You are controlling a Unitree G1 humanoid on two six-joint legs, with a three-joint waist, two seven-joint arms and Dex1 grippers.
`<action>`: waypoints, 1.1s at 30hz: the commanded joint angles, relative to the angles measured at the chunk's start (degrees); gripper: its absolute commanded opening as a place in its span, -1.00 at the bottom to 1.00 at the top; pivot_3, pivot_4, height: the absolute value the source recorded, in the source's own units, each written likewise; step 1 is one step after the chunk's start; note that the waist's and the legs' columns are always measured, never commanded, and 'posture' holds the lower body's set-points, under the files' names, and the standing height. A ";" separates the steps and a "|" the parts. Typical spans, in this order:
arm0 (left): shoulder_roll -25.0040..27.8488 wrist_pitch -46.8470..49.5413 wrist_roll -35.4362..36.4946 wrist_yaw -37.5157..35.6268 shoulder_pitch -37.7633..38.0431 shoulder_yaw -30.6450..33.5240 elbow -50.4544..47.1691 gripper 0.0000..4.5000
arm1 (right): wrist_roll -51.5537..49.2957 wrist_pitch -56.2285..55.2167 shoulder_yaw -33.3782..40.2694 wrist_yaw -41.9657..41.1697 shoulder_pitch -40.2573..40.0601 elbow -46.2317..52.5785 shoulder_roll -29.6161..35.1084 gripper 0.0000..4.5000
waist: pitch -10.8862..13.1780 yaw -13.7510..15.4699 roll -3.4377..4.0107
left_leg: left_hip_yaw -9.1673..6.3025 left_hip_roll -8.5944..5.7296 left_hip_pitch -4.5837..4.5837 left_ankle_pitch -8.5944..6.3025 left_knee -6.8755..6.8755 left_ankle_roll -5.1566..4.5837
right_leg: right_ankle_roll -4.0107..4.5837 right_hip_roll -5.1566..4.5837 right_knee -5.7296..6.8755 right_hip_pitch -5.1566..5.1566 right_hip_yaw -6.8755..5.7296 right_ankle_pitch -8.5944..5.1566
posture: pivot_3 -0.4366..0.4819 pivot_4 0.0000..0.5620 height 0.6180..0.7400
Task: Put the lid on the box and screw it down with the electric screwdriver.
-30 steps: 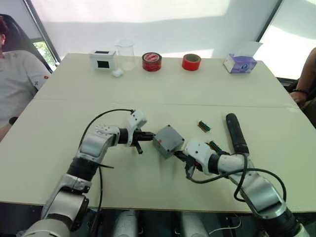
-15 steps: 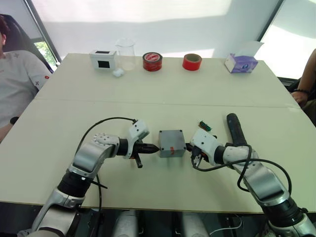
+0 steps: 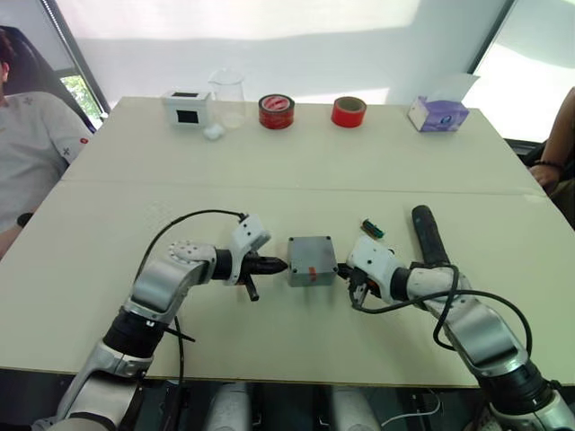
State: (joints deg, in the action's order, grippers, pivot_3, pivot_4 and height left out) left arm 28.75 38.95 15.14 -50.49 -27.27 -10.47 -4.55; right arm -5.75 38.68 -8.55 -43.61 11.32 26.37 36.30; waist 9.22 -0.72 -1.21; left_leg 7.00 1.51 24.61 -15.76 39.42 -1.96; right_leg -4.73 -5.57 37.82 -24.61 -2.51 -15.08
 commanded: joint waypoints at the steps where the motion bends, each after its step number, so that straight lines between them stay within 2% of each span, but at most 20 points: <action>1: 0.93 -6.30 0.39 3.55 -0.77 7.74 -1.73 -1.00 | -5.84 2.96 9.24 -0.89 -0.82 6.20 1.57 -0.99 | 0.02 0.03 0.02 | 0.00 0.00 0.00 0.01 -0.06 0.01 | 0.01 -0.03 -0.04 -0.01 -0.04 0.01 | -0.05 -0.47 0.59; 4: 2.89 -2.58 4.24 1.24 -2.97 10.19 -3.37 -1.00 | -12.15 9.16 18.03 -1.51 -2.19 8.99 2.51 -0.99 | 0.02 0.19 0.03 | -0.03 0.02 0.00 0.04 -0.23 0.06 | 0.05 -0.07 -0.24 0.03 -0.26 0.05 | -0.05 -0.47 0.59; 6: 4.86 4.04 11.89 -4.86 -5.51 11.76 -4.59 -1.00 | -15.20 12.53 24.58 -2.87 -3.66 8.93 4.84 -0.99 | 0.04 0.26 0.06 | -0.16 0.01 0.01 0.05 -0.24 0.07 | 0.06 -0.13 -0.36 0.14 -0.53 0.06 | -0.05 -0.47 0.59; 11: 9.54 8.33 16.83 -10.59 -4.83 8.66 -12.30 -1.00 | -14.44 13.47 29.24 -4.53 -9.35 5.31 13.02 -0.99 | 0.09 0.01 0.17 | -0.30 -0.09 0.07 0.06 -0.27 0.11 | 0.10 -0.39 -0.63 0.28 -0.94 0.09 | -0.05 -0.47 0.59; 12: 10.80 8.32 17.16 -12.11 -3.80 7.27 -14.57 -1.00 | -14.62 13.20 29.79 -4.76 -10.19 4.19 13.73 -0.77 | 0.10 -0.10 0.18 | -0.30 -0.08 0.07 0.09 -0.28 0.14 | 0.10 -0.39 -0.65 0.29 -0.97 0.09 | -0.05 -0.47 0.59; 14: 12.87 7.09 16.80 -14.44 -1.84 4.79 -17.67 -1.00 | -14.71 11.62 30.02 -5.62 -11.71 2.54 14.69 -0.70 | 0.12 -0.24 0.25 | -0.29 -0.08 0.05 0.11 -0.30 0.17 | 0.10 -0.38 -0.63 0.28 -0.98 0.09 | -0.05 -0.47 0.59; 15: 13.47 6.57 16.51 -14.83 -1.34 4.08 -18.31 -1.00 | -14.64 10.73 29.72 -5.90 -12.20 2.09 14.96 -0.45 | 0.15 -0.18 0.30 | -0.29 -0.07 0.04 0.11 -0.33 0.17 | 0.10 -0.35 -0.63 0.28 -0.99 0.09 | -0.05 -0.47 0.59; 17: 13.77 6.56 16.67 -14.33 -0.89 3.70 -19.22 -1.00 | -15.02 10.00 29.48 -5.88 -12.88 1.71 14.92 -0.12 | 0.20 0.03 0.38 | -0.29 -0.06 0.03 0.11 -0.34 0.15 | 0.10 -0.32 -0.61 0.28 -1.04 0.09 | -0.05 -0.47 0.59; 19: 13.84 6.80 16.91 -13.82 -0.76 3.53 -19.77 -1.00 | -15.63 9.72 28.60 -5.39 -12.81 1.37 14.08 0.11 | 0.22 0.18 0.39 | -0.30 -0.05 0.04 0.11 -0.34 0.12 | 0.11 -0.30 -0.61 0.28 -1.04 0.09 | -0.05 -0.47 0.59; 22: 14.18 5.96 15.84 -13.44 0.23 2.41 -19.92 -1.00 | -15.17 8.74 25.78 -3.40 -11.66 -0.26 12.08 0.59 | 0.22 0.23 0.38 | -0.32 -0.06 0.04 0.10 -0.30 0.10 | 0.11 -0.29 -0.65 0.33 -1.05 0.09 | -0.05 -0.47 0.59; 27: 14.15 5.54 15.23 -12.02 1.13 2.02 -20.11 -1.00 | -14.67 7.97 22.53 -1.29 -10.00 -1.81 10.79 0.59 | 0.26 0.15 0.42 | -0.32 -0.07 0.05 0.10 -0.31 0.08 | 0.10 -0.25 -0.67 0.33 -1.06 0.09 | -0.05 -0.47 0.59; 30: 13.54 5.22 14.73 -10.51 1.61 1.77 -20.28 -1.00 | -13.44 5.37 20.70 -0.65 -10.49 -2.94 10.58 0.32 | 0.26 0.30 0.42 | -0.33 -0.05 0.04 0.10 -0.30 0.08 | 0.09 -0.21 -0.66 0.34 -1.07 0.10 | -0.05 -0.47 0.59; 33: 13.42 5.43 15.23 -10.10 1.96 1.71 -20.40 -1.00 | -13.22 4.66 19.87 1.03 -9.52 -4.20 9.43 -0.22 | 0.27 0.28 0.39 | -0.33 -0.05 0.05 0.10 -0.29 0.07 | 0.08 -0.18 -0.66 0.35 -1.07 0.10 | -0.05 -0.47 0.59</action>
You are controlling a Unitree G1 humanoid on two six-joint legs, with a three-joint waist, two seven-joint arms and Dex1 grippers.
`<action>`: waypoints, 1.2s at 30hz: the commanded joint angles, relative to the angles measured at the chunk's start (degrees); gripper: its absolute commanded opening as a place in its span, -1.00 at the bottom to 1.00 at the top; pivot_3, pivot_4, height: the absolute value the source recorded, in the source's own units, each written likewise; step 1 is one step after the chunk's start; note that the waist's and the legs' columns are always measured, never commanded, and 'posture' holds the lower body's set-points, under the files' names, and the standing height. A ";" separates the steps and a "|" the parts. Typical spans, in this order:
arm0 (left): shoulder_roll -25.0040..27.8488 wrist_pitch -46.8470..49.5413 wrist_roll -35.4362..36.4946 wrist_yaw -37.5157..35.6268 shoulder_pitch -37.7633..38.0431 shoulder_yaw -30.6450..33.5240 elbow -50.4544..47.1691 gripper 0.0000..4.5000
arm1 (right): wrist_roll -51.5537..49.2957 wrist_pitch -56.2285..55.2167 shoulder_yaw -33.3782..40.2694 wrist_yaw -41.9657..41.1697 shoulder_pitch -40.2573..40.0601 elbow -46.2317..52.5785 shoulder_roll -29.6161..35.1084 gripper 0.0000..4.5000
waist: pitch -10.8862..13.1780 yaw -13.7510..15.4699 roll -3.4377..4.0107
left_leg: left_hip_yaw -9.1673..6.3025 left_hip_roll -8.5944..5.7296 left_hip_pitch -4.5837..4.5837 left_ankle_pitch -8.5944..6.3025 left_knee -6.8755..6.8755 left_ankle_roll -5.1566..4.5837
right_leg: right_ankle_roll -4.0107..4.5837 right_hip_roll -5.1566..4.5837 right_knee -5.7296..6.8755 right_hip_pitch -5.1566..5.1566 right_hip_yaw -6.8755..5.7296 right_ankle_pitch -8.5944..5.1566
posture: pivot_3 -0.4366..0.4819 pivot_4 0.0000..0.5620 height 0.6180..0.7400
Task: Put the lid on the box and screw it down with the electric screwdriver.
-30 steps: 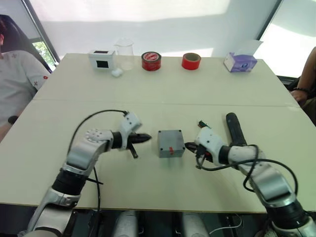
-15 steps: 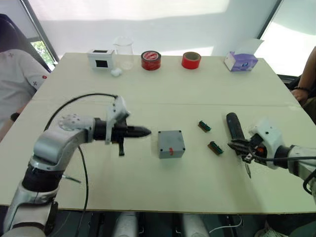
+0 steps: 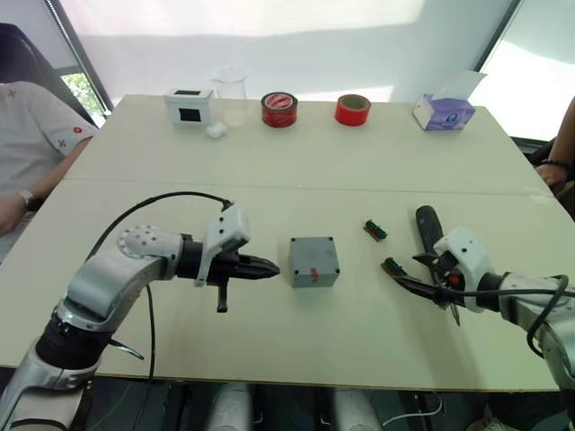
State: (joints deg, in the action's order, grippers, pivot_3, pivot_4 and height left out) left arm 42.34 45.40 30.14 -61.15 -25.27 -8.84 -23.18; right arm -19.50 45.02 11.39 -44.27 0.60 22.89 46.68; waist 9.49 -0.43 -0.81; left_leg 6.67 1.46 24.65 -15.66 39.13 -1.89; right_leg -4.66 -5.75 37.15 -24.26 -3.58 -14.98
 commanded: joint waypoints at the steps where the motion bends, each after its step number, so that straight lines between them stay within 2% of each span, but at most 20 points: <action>1: -0.18 -1.01 0.27 0.65 -0.01 0.08 -1.79 -1.00 | 0.54 -1.80 -0.14 1.94 1.37 -0.92 -1.11 -0.36 | 0.01 0.00 0.00 | 0.00 0.01 0.00 0.00 0.01 0.00 | 0.00 0.03 0.00 0.01 0.00 0.00 | -0.05 -0.47 0.59; 3: -0.34 -0.99 0.25 1.07 0.06 0.05 -1.97 -1.00 | 0.29 -1.83 -0.38 2.25 1.75 -1.30 -1.21 -0.78 | 0.01 -0.03 0.00 | 0.00 0.02 0.00 0.00 0.01 0.00 | -0.01 0.07 0.01 0.01 0.00 0.00 | -0.05 -0.47 0.59; 4: -0.45 -1.06 0.18 1.29 0.13 0.03 -2.02 -1.00 | 0.24 -1.98 -0.59 2.39 1.88 -1.58 -1.26 -0.85 | 0.01 -0.04 0.00 | 0.00 0.02 0.00 0.00 0.01 0.01 | -0.02 0.08 0.01 0.01 0.00 0.01 | -0.05 -0.47 0.59; 16: -0.59 -2.02 -0.43 1.95 0.18 -0.68 -0.86 -1.00 | -0.78 -2.36 -0.79 3.06 1.78 -1.75 -1.64 -0.85 | 0.01 -0.04 0.00 | 0.00 0.04 0.00 0.02 0.01 0.03 | -0.21 0.17 0.02 0.01 -0.02 0.10 | -0.05 -0.47 0.59; 17: -0.71 -2.05 -0.50 2.02 0.13 -0.86 -0.71 -1.00 | -0.90 -2.39 -0.70 2.96 1.42 -1.57 -1.62 -0.94 | 0.01 -0.03 0.00 | 0.00 0.04 0.00 0.02 0.01 0.03 | -0.21 0.17 0.02 0.01 -0.02 0.10 | -0.05 -0.47 0.59; 18: -0.80 -2.07 -0.55 2.06 0.10 -0.99 -0.62 -1.00 | -1.01 -2.41 -0.63 2.90 1.15 -1.44 -1.59 -0.94 | 0.01 -0.02 0.00 | 0.00 0.04 0.00 0.03 0.01 0.04 | -0.21 0.17 0.02 0.01 -0.02 0.10 | -0.05 -0.47 0.59; 28: 0.34 -2.82 -1.02 1.43 0.80 0.12 2.29 -1.00 | -5.57 0.85 3.30 2.86 -0.27 2.64 -1.06 -0.94 | 0.01 -0.05 0.00 | 0.00 0.05 0.00 0.03 0.01 0.04 | -0.22 0.18 0.03 0.02 -0.04 0.11 | -0.05 -0.47 0.59; 36: 0.63 -4.71 -1.99 1.21 0.52 0.40 5.60 -1.00 | -8.51 3.18 5.10 3.27 1.95 5.31 -0.53 -0.94 | 0.01 -0.02 0.00 | 0.00 0.05 0.00 0.02 0.01 0.03 | -0.22 0.17 0.03 0.02 -0.05 0.10 | -0.05 -0.47 0.59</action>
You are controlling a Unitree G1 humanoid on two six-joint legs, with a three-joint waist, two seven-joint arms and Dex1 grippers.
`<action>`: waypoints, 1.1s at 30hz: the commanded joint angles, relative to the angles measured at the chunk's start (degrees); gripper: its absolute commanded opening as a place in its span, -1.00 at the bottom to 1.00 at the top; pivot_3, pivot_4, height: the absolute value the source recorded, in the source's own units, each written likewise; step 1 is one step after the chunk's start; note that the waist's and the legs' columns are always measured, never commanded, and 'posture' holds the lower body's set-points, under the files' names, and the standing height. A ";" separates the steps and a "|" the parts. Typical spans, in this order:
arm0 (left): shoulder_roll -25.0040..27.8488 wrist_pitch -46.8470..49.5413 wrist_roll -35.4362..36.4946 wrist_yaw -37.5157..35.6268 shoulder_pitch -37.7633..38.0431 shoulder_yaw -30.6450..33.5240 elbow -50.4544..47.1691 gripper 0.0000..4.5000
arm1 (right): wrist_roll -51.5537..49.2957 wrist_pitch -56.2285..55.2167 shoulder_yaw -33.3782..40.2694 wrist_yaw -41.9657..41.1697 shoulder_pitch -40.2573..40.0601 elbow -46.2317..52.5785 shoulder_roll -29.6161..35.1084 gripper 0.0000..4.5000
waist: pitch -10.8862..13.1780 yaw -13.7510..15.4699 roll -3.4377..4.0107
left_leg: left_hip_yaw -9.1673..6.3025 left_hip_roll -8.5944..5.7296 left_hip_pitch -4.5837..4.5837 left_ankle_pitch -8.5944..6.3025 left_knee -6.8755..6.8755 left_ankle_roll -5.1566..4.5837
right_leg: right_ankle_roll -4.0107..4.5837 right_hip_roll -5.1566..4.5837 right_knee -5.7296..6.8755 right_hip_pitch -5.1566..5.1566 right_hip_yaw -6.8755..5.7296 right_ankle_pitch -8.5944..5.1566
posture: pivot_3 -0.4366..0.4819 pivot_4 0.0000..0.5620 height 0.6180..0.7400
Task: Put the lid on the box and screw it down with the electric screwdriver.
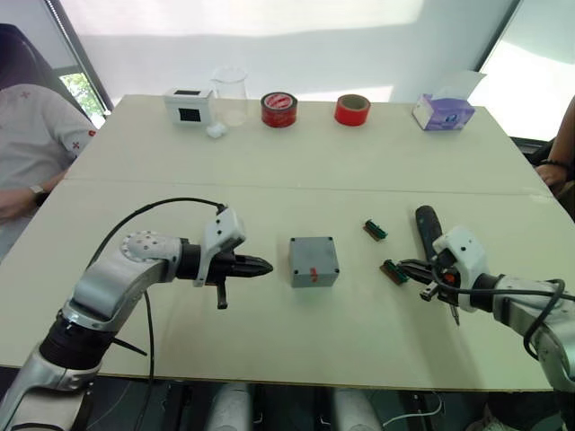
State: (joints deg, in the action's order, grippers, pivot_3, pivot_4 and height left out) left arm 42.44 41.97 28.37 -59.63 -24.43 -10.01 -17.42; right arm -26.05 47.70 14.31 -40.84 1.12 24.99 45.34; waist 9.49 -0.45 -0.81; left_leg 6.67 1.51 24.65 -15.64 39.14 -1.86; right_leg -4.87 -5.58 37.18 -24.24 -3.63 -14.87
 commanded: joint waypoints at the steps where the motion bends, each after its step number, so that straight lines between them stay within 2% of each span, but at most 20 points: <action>1: 0.64 -1.46 -0.24 -0.43 -0.26 1.68 0.12 -1.00 | -2.61 0.78 2.29 -0.15 1.96 3.71 0.75 -0.94 | 0.00 -0.02 0.00 | 0.00 0.00 0.00 0.00 0.00 0.00 | 0.00 0.00 0.00 0.00 0.00 0.00 | -0.05 -0.47 0.59; 9: 1.98 -1.93 -0.35 -0.16 0.30 3.15 1.64 -1.00 | -8.66 3.69 0.38 0.50 7.80 7.49 -0.55 -0.94 | 0.00 -0.01 0.00 | -0.02 0.02 0.00 0.00 0.00 0.00 | 0.01 -0.02 0.00 -0.01 0.01 0.00 | -0.05 -0.47 0.59; 13: 2.93 -1.26 0.43 -0.14 1.66 4.66 0.92 -1.00 | -8.94 3.77 -7.31 1.74 14.67 7.80 -4.16 -0.94 | 0.00 -0.35 0.01 | -0.02 0.03 -0.01 0.00 0.00 0.00 | 0.03 -0.03 0.01 -0.02 0.03 0.00 | -0.05 -0.47 0.59; 18: 1.88 0.36 2.53 1.55 1.71 6.78 -0.79 -1.00 | -6.25 1.97 -13.53 3.05 19.08 5.02 -7.48 -0.94 | 0.02 -0.01 0.02 | -0.04 0.05 0.01 0.02 -0.01 0.03 | 0.03 -0.01 0.03 -0.04 0.02 0.00 | -0.05 -0.47 0.59; 25: 0.66 3.04 4.50 4.86 1.76 8.30 -3.69 -1.00 | -2.62 -2.07 -17.35 2.91 20.41 1.06 -8.95 -0.94 | 0.02 -0.16 0.01 | -0.03 -0.01 0.03 0.06 0.02 0.10 | 0.01 -0.05 0.02 -0.01 0.02 0.01 | -0.05 -0.47 0.59; 33: 0.26 4.32 5.68 6.65 1.80 8.04 -5.02 -1.00 | -0.71 -4.44 -17.60 2.23 20.11 -1.43 -8.66 -0.94 | 0.02 -0.14 0.01 | -0.03 0.01 0.03 0.18 0.02 0.30 | -0.02 0.01 0.05 -0.02 -0.04 0.03 | -0.05 -0.47 0.59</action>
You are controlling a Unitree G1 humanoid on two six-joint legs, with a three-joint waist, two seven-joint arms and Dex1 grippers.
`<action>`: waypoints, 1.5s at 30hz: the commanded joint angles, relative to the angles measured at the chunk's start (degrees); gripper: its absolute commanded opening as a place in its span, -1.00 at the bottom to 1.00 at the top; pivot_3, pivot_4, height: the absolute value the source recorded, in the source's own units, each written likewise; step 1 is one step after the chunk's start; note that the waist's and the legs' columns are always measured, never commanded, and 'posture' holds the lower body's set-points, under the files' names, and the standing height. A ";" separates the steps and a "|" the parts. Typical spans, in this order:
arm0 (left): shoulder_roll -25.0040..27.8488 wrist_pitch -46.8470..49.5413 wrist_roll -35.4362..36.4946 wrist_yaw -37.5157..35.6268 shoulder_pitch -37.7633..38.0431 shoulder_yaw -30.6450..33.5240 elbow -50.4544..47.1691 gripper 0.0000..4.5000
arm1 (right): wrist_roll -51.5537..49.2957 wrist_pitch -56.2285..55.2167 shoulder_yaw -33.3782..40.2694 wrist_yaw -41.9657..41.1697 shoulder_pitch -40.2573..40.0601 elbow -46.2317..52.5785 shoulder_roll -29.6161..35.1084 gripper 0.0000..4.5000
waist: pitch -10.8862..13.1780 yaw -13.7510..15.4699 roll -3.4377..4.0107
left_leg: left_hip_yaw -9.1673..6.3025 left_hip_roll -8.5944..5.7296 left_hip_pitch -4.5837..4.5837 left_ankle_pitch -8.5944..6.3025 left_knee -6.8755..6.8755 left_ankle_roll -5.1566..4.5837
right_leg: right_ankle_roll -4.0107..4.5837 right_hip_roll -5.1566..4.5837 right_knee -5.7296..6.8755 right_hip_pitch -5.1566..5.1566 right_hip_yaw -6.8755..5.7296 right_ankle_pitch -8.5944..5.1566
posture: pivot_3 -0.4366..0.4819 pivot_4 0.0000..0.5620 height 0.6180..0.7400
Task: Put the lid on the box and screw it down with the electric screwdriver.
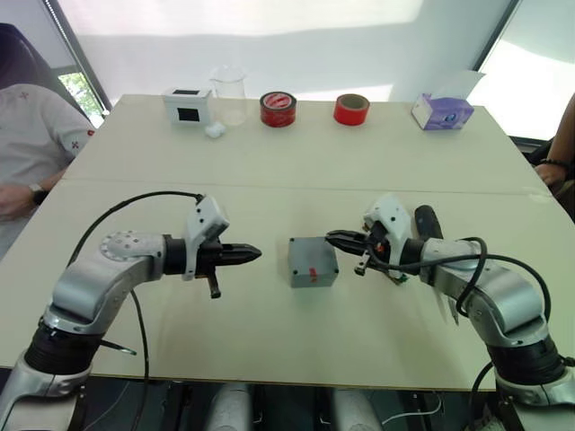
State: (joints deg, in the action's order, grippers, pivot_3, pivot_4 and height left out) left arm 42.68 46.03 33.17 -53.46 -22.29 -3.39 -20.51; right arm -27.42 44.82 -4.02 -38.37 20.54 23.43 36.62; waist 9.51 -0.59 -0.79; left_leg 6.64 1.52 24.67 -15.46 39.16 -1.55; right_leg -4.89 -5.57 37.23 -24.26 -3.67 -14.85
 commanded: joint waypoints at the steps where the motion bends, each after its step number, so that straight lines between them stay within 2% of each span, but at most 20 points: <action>1: 0.01 0.29 0.95 0.58 -0.40 1.32 -1.92 -1.00 | 0.79 -1.68 0.73 -0.32 0.66 0.01 0.03 -0.94 | 0.00 0.00 0.00 | 0.00 0.00 0.00 0.00 0.00 0.00 | 0.00 0.00 0.00 0.00 0.00 0.00 | -0.05 -0.47 0.59; 39: -0.41 0.22 1.04 1.11 -1.36 0.64 -2.05 -1.00 | 5.44 -3.33 -0.78 -1.57 -0.01 -3.74 -1.54 -0.94 | 0.00 -0.02 0.00 | 0.00 0.00 0.00 0.03 0.00 0.04 | 0.00 0.02 0.01 0.00 -0.01 0.00 | -0.05 -0.47 0.59; 42: -0.55 0.37 1.08 1.31 -1.36 0.65 -2.31 -1.00 | 5.46 -3.44 -0.42 -1.67 -0.08 -3.74 -1.47 -0.66 | 0.00 -0.01 0.00 | 0.00 0.00 0.00 0.03 0.00 0.05 | 0.00 0.02 0.01 0.00 -0.01 0.00 | -0.05 -0.47 0.59; 45: -0.94 0.55 1.27 1.57 -1.54 0.65 -2.57 -1.00 | 5.37 -3.32 0.07 -1.71 0.35 -3.91 -1.21 -0.08 | 0.00 -0.01 0.00 | 0.00 0.00 0.00 0.03 0.00 0.05 | 0.00 0.03 0.01 0.00 -0.01 0.00 | -0.05 -0.47 0.59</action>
State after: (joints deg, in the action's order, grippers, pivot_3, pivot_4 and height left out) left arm 42.02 46.78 33.30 -52.14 -22.72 -3.60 -21.02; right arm -22.03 42.13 -5.20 -39.87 20.12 18.82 34.97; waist 9.51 -0.60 -0.79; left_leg 6.64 1.52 24.67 -15.43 39.16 -1.50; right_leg -4.90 -5.54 37.24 -24.26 -3.68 -14.84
